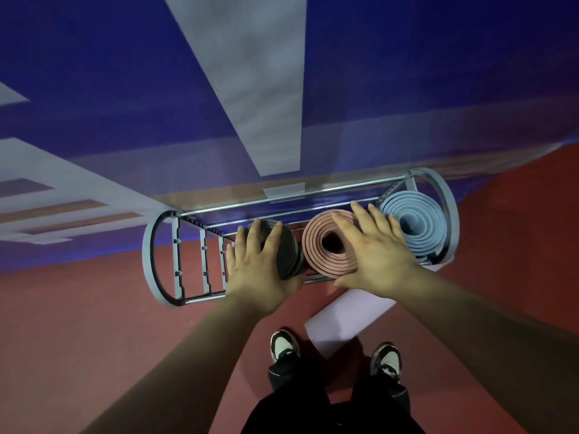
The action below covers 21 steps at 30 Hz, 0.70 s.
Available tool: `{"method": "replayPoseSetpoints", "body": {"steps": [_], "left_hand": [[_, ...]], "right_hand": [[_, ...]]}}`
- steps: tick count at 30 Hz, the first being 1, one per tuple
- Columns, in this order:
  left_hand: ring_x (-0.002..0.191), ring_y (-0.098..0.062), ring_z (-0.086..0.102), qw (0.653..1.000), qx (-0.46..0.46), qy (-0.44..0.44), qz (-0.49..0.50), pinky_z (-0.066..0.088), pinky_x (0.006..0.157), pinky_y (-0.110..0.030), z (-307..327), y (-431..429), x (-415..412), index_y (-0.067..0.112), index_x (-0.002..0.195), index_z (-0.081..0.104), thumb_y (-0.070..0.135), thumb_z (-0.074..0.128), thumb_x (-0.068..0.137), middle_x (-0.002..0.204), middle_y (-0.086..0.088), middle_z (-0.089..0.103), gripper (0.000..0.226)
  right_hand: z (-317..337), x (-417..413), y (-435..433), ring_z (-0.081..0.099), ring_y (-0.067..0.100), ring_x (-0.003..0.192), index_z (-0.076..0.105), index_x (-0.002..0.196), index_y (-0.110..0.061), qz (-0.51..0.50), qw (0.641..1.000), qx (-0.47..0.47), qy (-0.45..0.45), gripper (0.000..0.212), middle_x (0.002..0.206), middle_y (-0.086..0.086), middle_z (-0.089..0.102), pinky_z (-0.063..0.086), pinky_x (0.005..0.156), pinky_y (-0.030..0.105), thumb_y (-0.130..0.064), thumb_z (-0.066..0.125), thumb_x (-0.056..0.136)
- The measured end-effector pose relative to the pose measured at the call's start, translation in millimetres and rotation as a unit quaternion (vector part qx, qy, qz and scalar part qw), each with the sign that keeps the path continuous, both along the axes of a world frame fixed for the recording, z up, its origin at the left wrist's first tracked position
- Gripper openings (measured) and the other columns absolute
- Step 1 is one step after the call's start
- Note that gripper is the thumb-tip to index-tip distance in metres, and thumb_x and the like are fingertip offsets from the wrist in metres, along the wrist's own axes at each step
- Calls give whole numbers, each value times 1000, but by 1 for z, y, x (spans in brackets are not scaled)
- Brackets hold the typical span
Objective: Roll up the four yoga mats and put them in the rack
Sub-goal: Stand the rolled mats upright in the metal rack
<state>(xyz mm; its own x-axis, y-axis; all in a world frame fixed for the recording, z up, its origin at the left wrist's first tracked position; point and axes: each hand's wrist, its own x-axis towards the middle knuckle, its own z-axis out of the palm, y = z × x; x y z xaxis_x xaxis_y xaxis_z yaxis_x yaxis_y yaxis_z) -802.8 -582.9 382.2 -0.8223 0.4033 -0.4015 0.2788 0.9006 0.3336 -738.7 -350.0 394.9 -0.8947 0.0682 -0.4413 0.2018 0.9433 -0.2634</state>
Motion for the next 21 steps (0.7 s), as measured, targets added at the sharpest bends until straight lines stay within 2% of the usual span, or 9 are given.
{"method": "replayPoseSetpoints", "body": {"steps": [6, 9, 12, 15, 18, 21], "left_hand": [[153, -29, -1, 998, 57, 10, -22, 5, 124, -56, 15, 19, 40, 38, 158, 17, 68, 64, 73, 166, -6, 11, 102], [148, -31, 16, 996, 87, 11, -26, 20, 120, -54, 29, 40, 67, 41, 157, 21, 69, 57, 70, 161, -5, 21, 98], [138, -23, 28, 991, 125, 1, -46, 32, 112, -45, 37, 70, 94, 42, 157, 23, 66, 57, 72, 153, 1, 27, 95], [135, -21, 31, 988, 135, -14, -75, 39, 107, -43, 33, 105, 120, 40, 157, 24, 64, 60, 73, 152, 2, 27, 94], [137, -23, 33, 987, 120, -53, -94, 39, 108, -44, 19, 141, 143, 39, 157, 23, 71, 53, 72, 152, 0, 30, 95], [136, -21, 34, 987, 94, -83, -103, 37, 111, -42, -7, 171, 166, 35, 157, 24, 74, 48, 71, 149, 3, 32, 98]], "right_hand": [[12, 32, 23, -4, 29, 156, 3, 160, -41, -27, 999, -20, 22, 123, 170, 1, -3, 0, 124, 50, -74, 76, 66], [22, 64, 43, 10, 31, 154, 22, 160, -35, -59, 997, -35, 47, 111, 169, 2, 9, 12, 124, 48, -65, 80, 70], [25, 104, 68, 28, 31, 147, 41, 154, -27, -118, 986, -50, 109, 98, 164, 6, 28, 27, 117, 47, -63, 78, 70], [16, 143, 100, 33, 30, 145, 43, 151, -26, -176, 975, -55, 124, 96, 161, 10, 32, 34, 113, 49, -70, 67, 69], [-2, 179, 128, 31, 31, 146, 43, 151, -27, -257, 961, -69, 79, 98, 163, 11, 30, 32, 115, 48, -61, 82, 68], [-27, 211, 156, 27, 30, 149, 38, 154, -29, -323, 941, -83, 61, 101, 166, 8, 23, 30, 119, 45, -54, 86, 69]]}}
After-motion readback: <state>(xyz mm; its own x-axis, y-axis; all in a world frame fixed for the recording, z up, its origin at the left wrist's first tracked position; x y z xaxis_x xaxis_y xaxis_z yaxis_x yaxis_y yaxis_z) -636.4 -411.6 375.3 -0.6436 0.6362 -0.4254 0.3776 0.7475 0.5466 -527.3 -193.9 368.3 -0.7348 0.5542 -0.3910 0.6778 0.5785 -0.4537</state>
